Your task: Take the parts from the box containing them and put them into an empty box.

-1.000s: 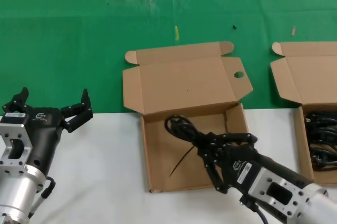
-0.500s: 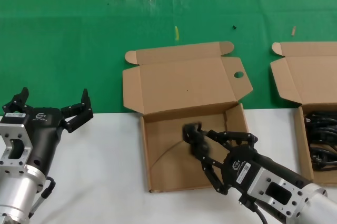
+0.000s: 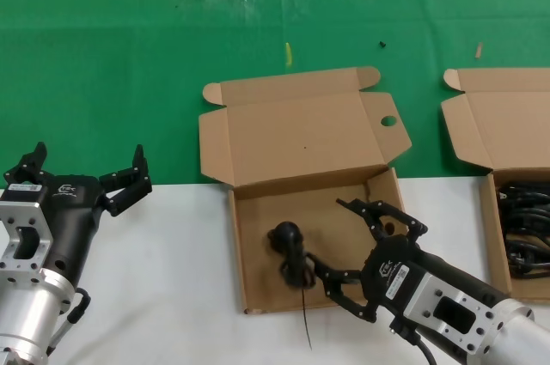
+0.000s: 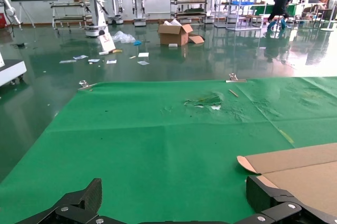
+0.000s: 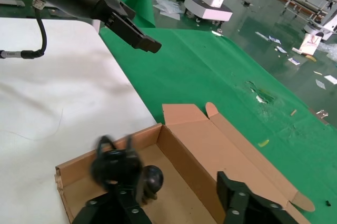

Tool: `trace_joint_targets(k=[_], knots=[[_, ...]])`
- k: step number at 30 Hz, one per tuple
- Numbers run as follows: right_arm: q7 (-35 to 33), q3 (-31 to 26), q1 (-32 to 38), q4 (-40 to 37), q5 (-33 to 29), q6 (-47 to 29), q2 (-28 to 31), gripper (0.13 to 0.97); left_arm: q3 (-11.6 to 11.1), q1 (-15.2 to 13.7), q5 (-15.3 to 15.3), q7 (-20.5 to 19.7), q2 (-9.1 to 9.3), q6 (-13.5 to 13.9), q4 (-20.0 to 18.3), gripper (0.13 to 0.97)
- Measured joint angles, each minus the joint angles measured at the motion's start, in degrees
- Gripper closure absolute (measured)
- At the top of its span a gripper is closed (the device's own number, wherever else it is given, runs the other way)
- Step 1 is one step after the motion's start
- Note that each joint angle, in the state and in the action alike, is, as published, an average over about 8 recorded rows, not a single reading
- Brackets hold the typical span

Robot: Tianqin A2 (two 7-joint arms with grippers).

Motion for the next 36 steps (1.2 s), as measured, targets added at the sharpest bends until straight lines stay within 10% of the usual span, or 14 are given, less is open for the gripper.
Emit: trace_joint_targets(k=[22, 36], knots=[[6.99, 8.41, -3.49, -3.28, -7.02, -3.14, -5.0, 0.243, 0.0, 0.0, 0.0, 0.0, 0.0, 0.0, 0.0, 0.132], [17.06, 20.5, -8.51, -7.99, -17.12, -7.68, -12.19, 0.15, 0.0, 0.0, -0.01, 0.0, 0.0, 0.0, 0.0, 0.132]])
